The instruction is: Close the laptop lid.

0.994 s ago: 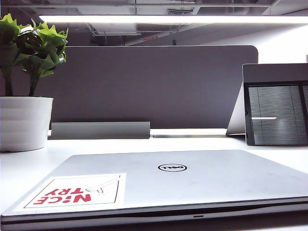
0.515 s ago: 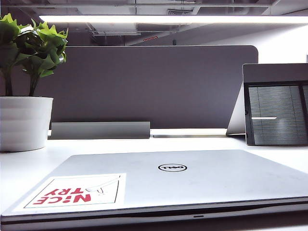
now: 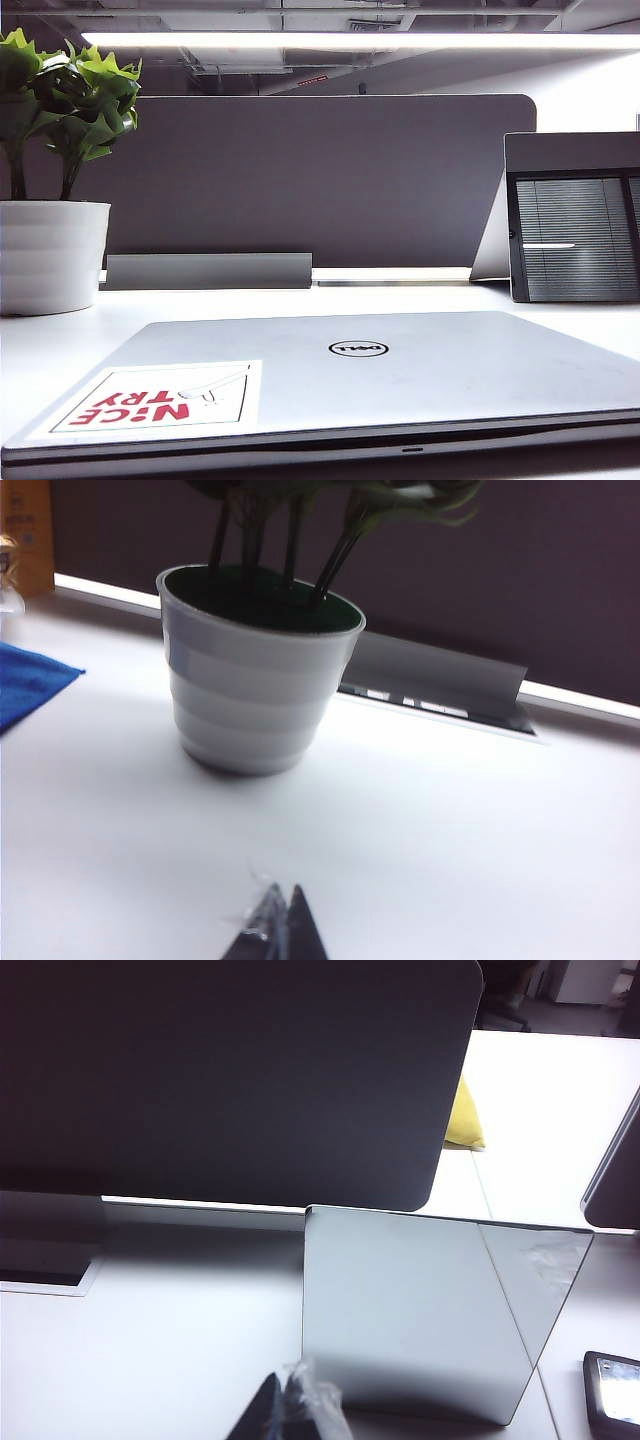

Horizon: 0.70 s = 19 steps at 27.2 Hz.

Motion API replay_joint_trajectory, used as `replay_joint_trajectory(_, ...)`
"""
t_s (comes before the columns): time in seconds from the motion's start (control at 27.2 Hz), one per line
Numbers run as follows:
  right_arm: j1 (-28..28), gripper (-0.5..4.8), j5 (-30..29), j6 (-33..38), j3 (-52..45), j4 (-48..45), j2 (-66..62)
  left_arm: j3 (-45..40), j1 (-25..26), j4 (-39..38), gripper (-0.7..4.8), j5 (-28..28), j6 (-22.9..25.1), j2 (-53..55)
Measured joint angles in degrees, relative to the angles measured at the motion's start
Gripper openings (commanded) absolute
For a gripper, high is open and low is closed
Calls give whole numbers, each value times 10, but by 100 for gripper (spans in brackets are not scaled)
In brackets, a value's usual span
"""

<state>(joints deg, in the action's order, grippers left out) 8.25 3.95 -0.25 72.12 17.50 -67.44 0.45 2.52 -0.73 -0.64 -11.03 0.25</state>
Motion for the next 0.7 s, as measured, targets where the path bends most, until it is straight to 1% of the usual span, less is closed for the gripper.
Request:
replay_joint_trajectory(0.18, 0, -3, 0, 0, 0, 0, 0, 0, 0, -29, -5, 4, 0, 0)
replay_joint_trajectory(0.48, 0, -3, 0, 0, 0, 0, 0, 0, 0, -30, -5, 5, 24, -1)
replay_joint_trajectory(0.7, 0, -3, 0, 0, 0, 0, 0, 0, 0, -30, -5, 5, 26, -1)
